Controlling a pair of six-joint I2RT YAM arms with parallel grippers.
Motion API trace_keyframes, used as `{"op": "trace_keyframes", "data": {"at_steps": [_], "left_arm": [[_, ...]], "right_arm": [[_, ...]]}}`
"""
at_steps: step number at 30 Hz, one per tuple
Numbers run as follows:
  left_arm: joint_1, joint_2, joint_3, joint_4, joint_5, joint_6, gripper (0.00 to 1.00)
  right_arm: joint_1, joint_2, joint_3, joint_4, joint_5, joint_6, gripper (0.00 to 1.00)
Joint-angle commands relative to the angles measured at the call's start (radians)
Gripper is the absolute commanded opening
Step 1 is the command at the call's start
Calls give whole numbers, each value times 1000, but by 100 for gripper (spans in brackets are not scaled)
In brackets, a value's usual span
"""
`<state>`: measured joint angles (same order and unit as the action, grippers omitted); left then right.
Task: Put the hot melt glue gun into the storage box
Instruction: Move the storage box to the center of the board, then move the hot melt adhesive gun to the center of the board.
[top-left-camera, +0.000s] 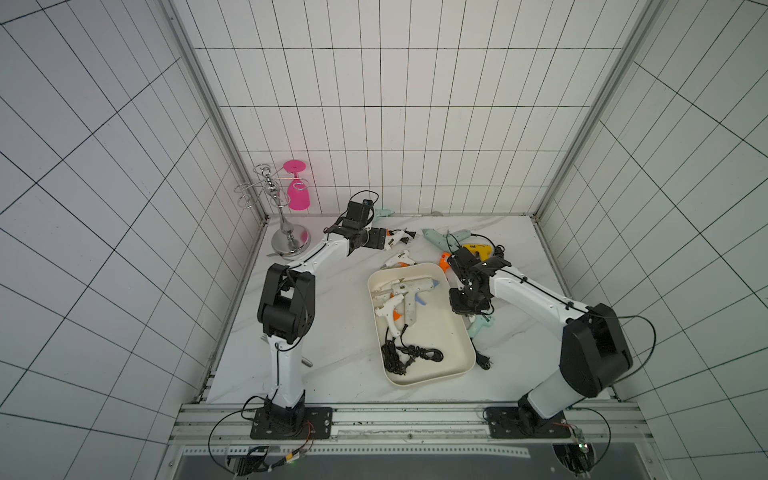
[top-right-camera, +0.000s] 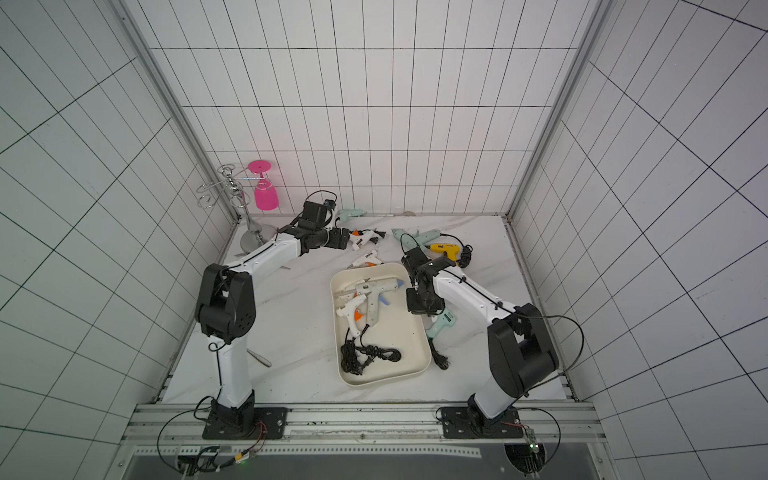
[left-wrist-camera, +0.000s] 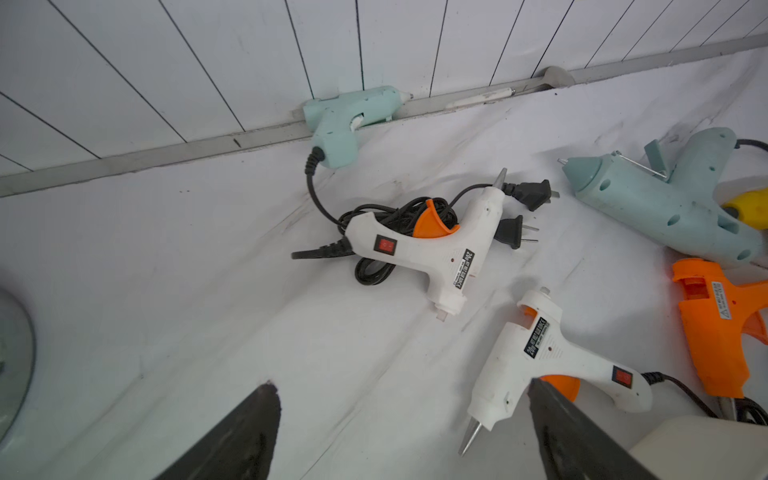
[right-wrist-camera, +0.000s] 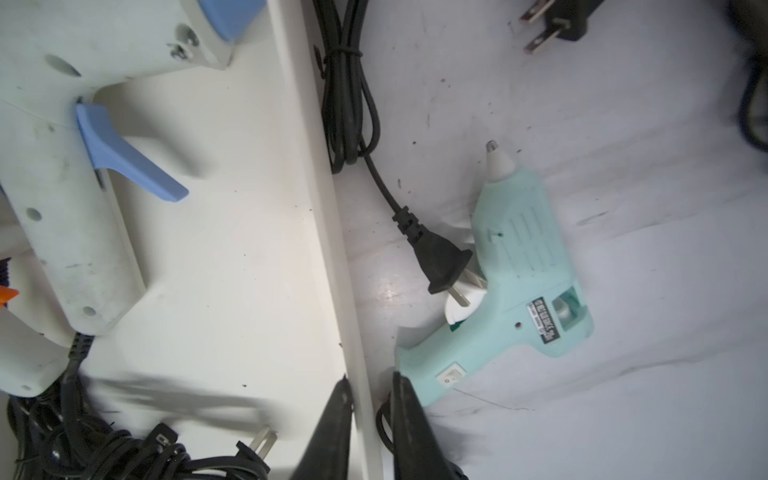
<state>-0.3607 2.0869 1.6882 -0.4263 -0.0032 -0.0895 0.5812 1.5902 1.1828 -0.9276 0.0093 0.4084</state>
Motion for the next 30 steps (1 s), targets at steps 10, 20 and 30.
{"op": "trace_keyframes", "data": {"at_steps": [10, 20, 30], "left_arm": [[6, 163, 95, 210, -14, -291, 96], [10, 253, 61, 621, 183, -243, 97], [51, 560, 594, 254, 198, -328, 99]], "right_arm": [[-49, -60, 63, -19, -11, -88, 60], [-69, -15, 87, -30, -48, -100, 63], [-92, -24, 95, -56, -48, -109, 63]]}}
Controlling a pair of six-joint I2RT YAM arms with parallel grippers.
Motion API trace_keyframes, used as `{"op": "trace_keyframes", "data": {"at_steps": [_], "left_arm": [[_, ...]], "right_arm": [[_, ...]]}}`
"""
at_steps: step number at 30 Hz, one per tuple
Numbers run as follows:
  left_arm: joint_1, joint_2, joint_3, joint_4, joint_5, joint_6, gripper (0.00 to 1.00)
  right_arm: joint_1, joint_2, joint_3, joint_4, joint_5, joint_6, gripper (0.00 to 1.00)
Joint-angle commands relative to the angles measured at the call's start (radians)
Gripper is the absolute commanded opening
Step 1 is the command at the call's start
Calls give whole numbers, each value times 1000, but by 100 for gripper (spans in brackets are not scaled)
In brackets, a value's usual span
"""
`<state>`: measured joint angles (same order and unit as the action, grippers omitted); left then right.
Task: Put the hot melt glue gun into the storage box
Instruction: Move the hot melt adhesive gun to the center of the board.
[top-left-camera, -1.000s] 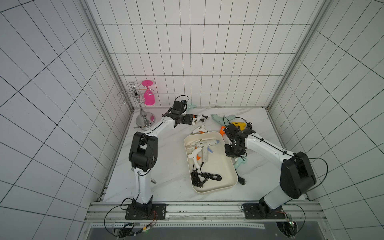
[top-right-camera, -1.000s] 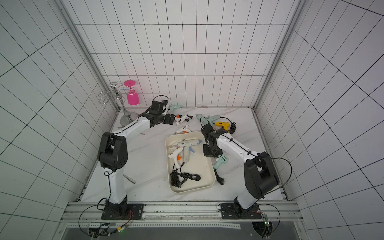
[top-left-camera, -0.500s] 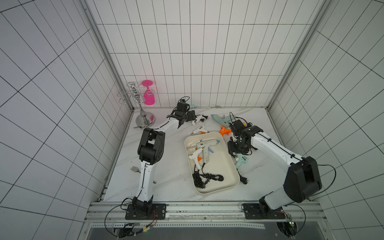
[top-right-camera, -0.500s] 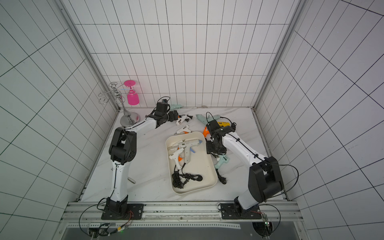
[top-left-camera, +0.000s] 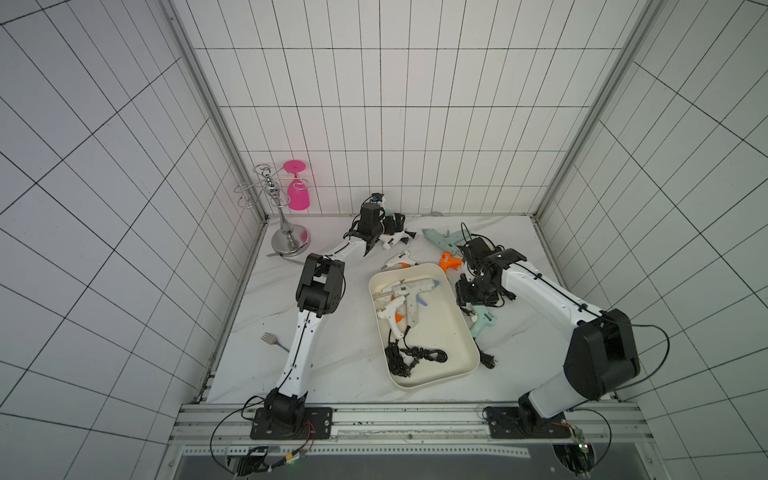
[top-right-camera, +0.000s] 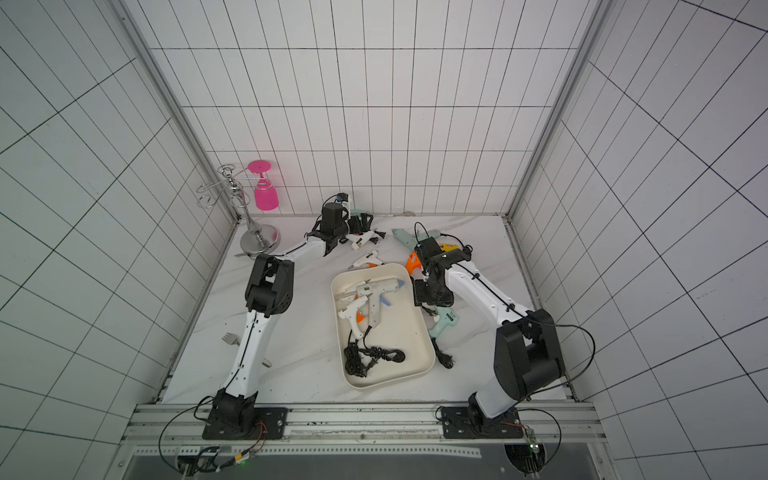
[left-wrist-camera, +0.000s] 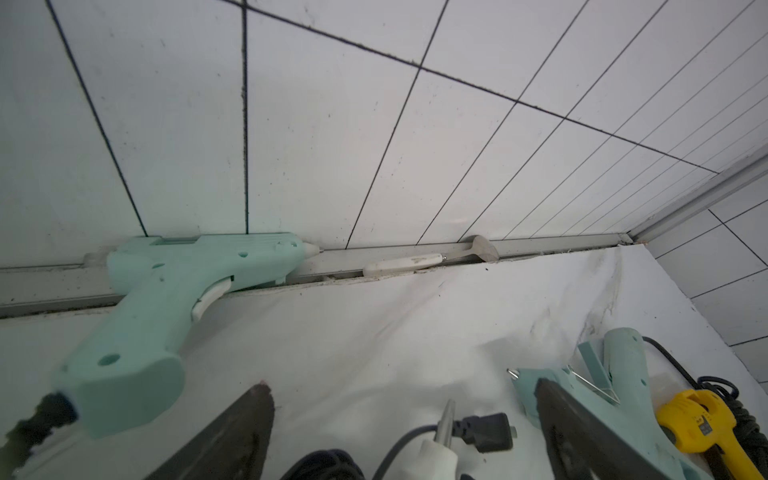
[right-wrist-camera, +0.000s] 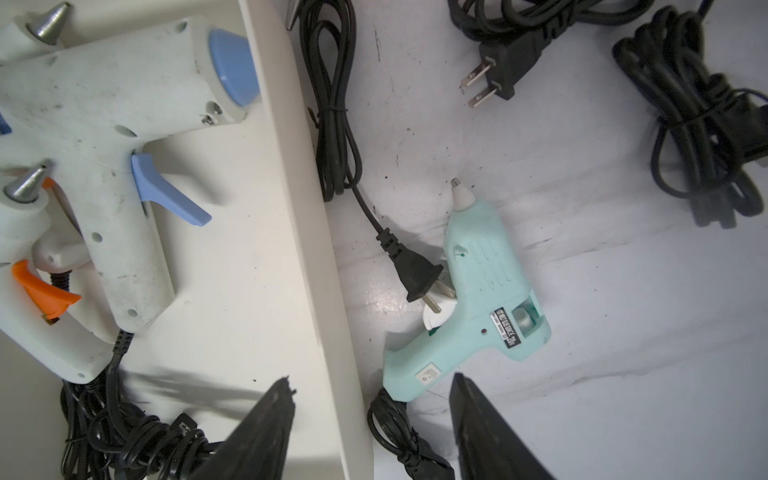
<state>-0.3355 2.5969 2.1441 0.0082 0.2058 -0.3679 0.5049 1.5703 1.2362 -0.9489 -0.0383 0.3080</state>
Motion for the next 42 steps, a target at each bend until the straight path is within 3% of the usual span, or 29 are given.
{"op": "trace_keyframes", "data": {"at_steps": [1, 3, 7, 16, 21, 24, 28, 30, 35, 42], "left_arm": [[35, 85, 215, -271, -17, -77, 99], [51, 118, 293, -400, -25, -124, 99], [59, 81, 269, -588, -100, -100, 99], [68, 148, 344, -919, -29, 6, 98], [42, 18, 120, -983, -88, 95, 97], [51, -70, -22, -1065, -139, 78, 90], [53, -277, -351, -936, -206, 69, 91], [51, -361, -438, -871, -224, 59, 93], [22, -521, -488, -780, -317, 84, 96], [-69, -693, -548, -780, -490, 198, 97]], "right_arm": [[-20, -1, 45, -37, -4, -9, 63], [-27, 13, 53, -36, -25, -12, 63], [-34, 57, 79, -39, -77, -24, 63], [-33, 137, 156, -39, -165, -40, 63], [-35, 143, 154, -33, -185, -43, 63], [-35, 142, 146, -27, -204, -43, 64], [-35, 134, 120, -3, -221, -43, 63], [-36, 137, 114, 6, -232, -41, 63], [-35, 136, 114, 22, -241, -38, 63], [-36, 96, 63, 43, -256, -33, 63]]}}
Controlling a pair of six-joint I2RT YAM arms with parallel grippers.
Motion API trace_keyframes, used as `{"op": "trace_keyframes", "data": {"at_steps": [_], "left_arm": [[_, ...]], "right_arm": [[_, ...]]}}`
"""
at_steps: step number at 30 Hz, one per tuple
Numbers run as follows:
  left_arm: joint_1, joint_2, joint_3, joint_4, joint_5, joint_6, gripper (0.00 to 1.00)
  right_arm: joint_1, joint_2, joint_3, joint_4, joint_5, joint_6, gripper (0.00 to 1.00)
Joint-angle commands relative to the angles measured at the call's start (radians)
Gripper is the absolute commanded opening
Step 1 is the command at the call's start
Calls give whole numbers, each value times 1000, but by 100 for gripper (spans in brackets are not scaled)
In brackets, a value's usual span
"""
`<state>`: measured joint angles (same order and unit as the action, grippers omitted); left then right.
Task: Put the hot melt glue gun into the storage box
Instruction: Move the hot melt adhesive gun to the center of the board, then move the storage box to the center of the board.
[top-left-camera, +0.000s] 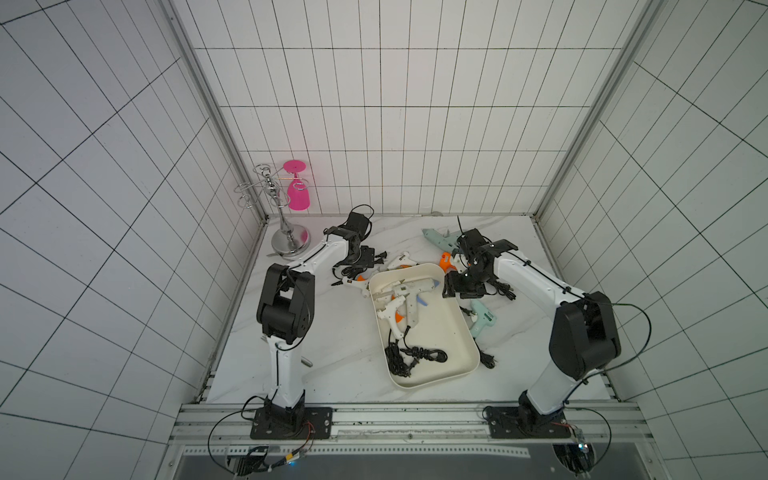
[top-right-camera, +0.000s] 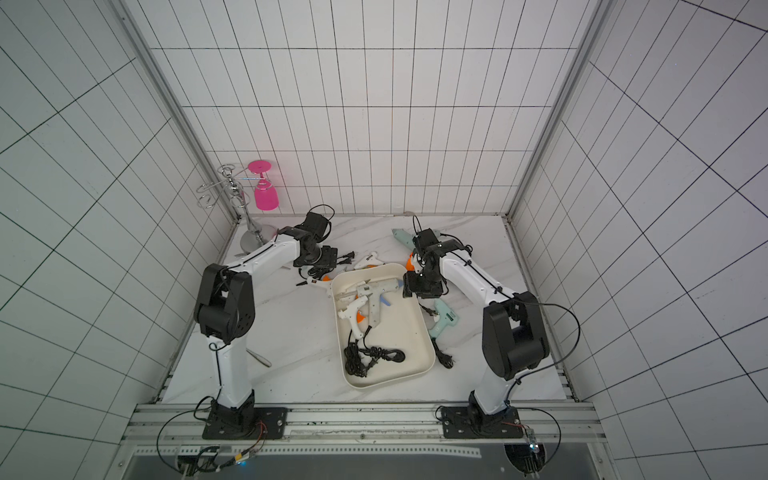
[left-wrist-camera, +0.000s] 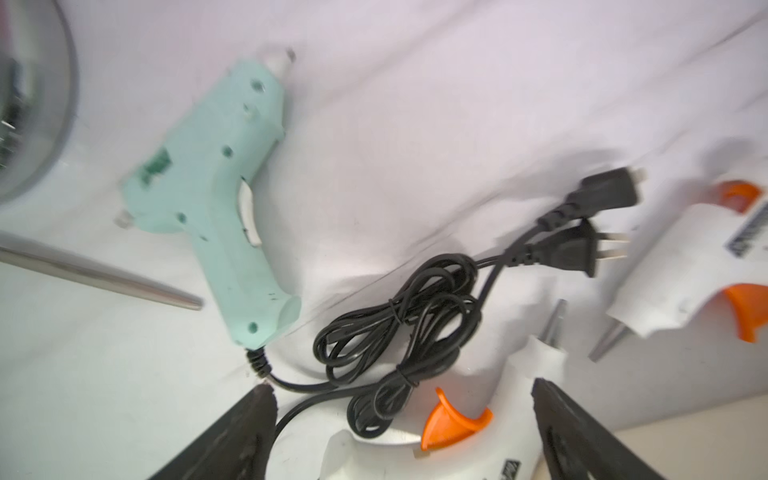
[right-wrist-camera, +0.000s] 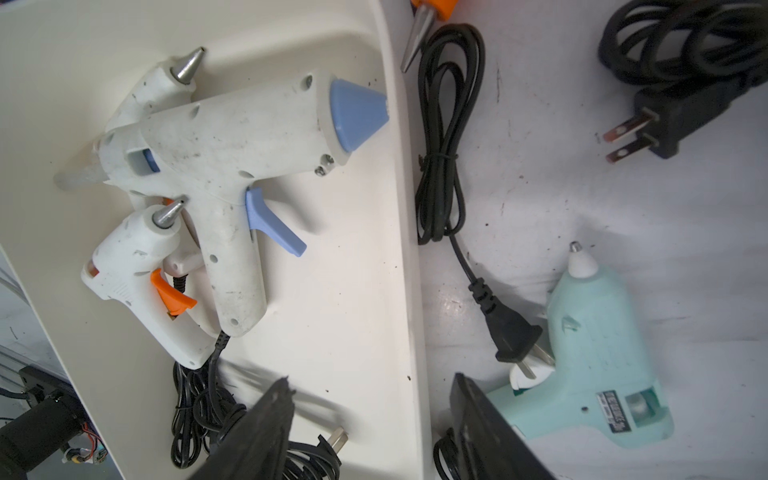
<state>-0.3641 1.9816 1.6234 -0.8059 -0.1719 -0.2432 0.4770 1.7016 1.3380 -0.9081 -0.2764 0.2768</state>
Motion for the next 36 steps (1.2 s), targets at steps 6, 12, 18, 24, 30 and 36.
{"op": "trace_keyframes", "data": {"at_steps": [6, 12, 18, 24, 30, 36], "left_arm": [[-127, -121, -37, -128, -330, 183, 96], [-86, -237, -130, -200, -263, 210, 95], [-96, -349, -256, -154, -89, 415, 93], [-97, -366, -313, -101, -93, 586, 93], [-84, -217, -244, -66, -93, 706, 93], [-48, -73, -124, -74, 15, 741, 93]], "right_arm": [[-7, -51, -59, -1, -46, -21, 63], [12, -10, -69, -28, 39, -36, 62], [23, 99, -89, 22, 161, 55, 54], [20, 117, -83, 95, 249, 134, 45], [-28, 31, -158, 121, 284, 170, 43], [-53, -23, -168, 99, 293, 159, 44]]}}
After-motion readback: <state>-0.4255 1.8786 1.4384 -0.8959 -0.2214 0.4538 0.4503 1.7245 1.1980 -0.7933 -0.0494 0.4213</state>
